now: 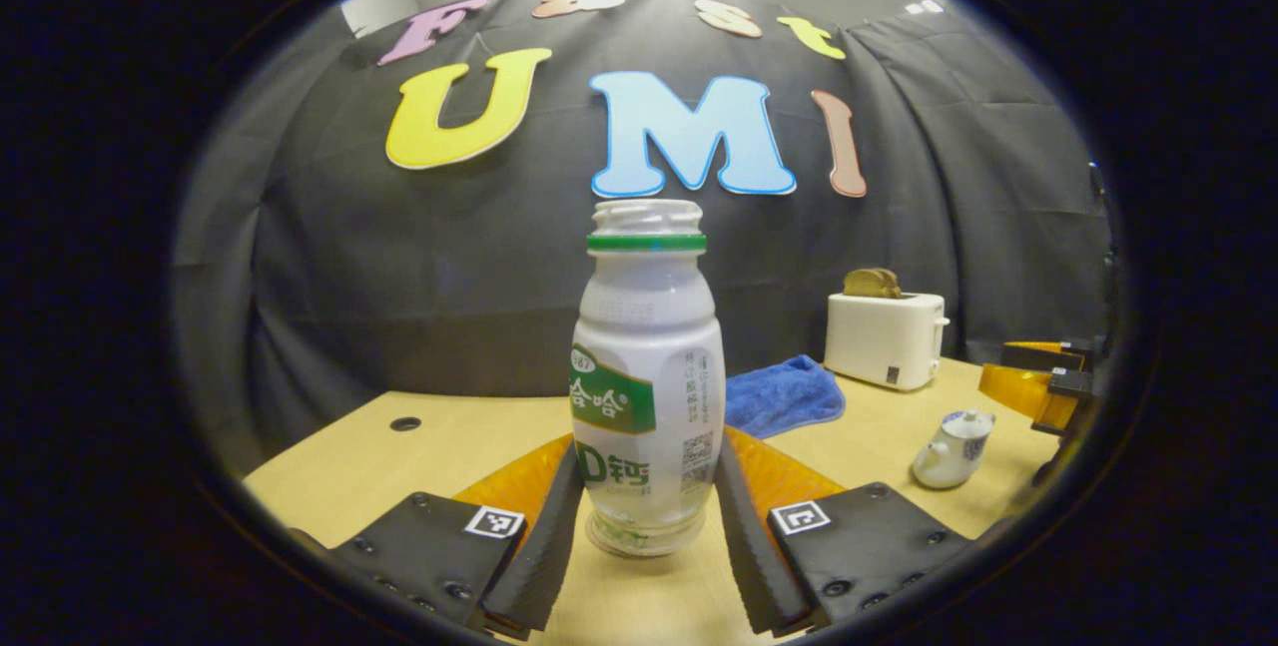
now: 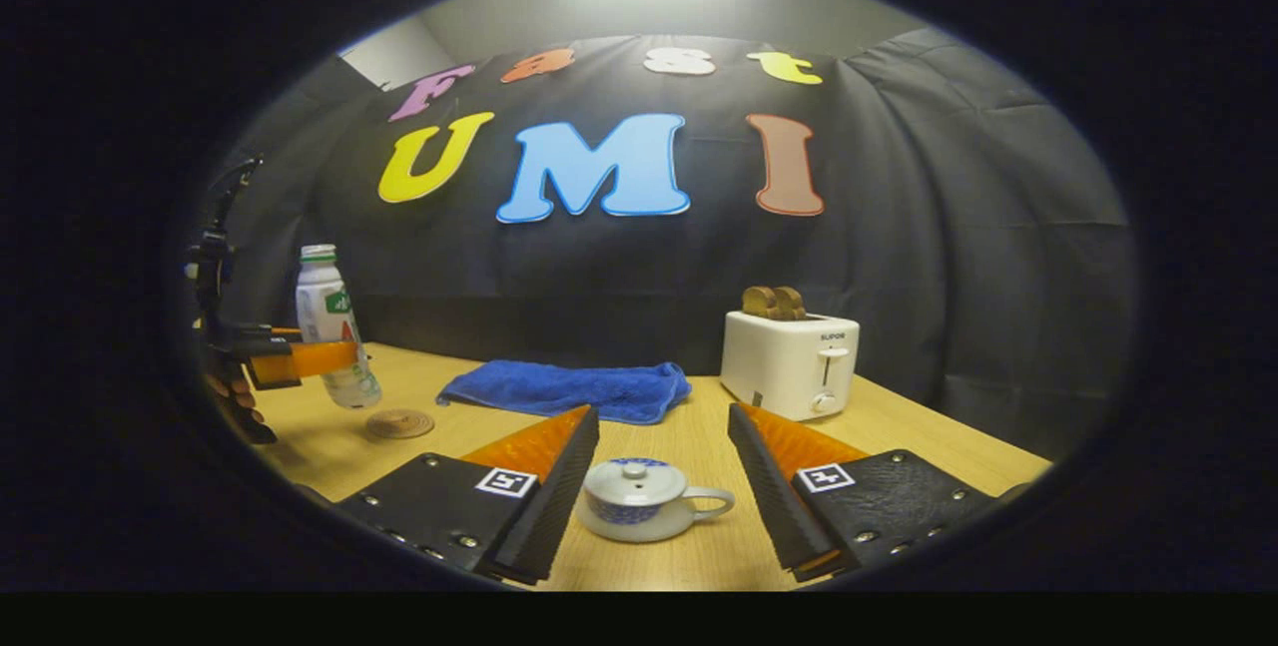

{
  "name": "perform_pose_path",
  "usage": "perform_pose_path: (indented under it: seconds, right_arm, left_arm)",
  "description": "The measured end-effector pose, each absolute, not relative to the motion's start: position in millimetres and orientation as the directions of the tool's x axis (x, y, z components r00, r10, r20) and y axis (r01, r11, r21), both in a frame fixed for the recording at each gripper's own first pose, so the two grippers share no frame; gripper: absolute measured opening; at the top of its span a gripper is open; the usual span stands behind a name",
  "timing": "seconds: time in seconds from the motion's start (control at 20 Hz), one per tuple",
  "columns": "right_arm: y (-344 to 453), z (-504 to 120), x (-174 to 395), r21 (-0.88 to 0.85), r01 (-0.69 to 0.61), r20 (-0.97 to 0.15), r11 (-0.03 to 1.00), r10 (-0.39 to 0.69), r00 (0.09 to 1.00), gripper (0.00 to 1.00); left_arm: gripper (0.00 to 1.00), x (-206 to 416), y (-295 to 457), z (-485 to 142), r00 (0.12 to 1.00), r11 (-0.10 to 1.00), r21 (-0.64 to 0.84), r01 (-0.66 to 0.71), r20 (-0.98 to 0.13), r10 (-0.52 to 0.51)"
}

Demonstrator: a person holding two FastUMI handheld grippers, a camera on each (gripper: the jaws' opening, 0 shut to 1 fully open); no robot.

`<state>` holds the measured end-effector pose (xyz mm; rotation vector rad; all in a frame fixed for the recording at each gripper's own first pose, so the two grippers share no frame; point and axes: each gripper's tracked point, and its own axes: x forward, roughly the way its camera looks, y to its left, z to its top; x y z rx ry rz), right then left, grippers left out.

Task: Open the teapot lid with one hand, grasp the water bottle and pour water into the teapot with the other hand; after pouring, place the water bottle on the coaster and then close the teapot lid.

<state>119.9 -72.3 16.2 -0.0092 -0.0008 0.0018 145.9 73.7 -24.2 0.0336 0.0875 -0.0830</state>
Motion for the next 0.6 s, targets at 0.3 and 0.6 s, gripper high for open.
perform_pose_path:
  seconds: [0.3, 0.6]
  right_arm:
    - [-74.5, 13.0, 120.4, -0.007, 0.008, -0.012, 1.0, -0.008, 1.0, 0.8]
    - [-75.4, 15.3, 119.9, 0.006, 0.004, -0.009, 1.0, -0.004, 1.0, 0.8]
  left_arm:
    - [0.75, 185.9, 82.3, -60.4, 0.979, 0.998, 0.023, 0.058, -0.198, -0.053]
    - [0.7, 194.0, 78.2, -69.9, 0.97, 0.996, 0.063, 0.063, -0.237, -0.047]
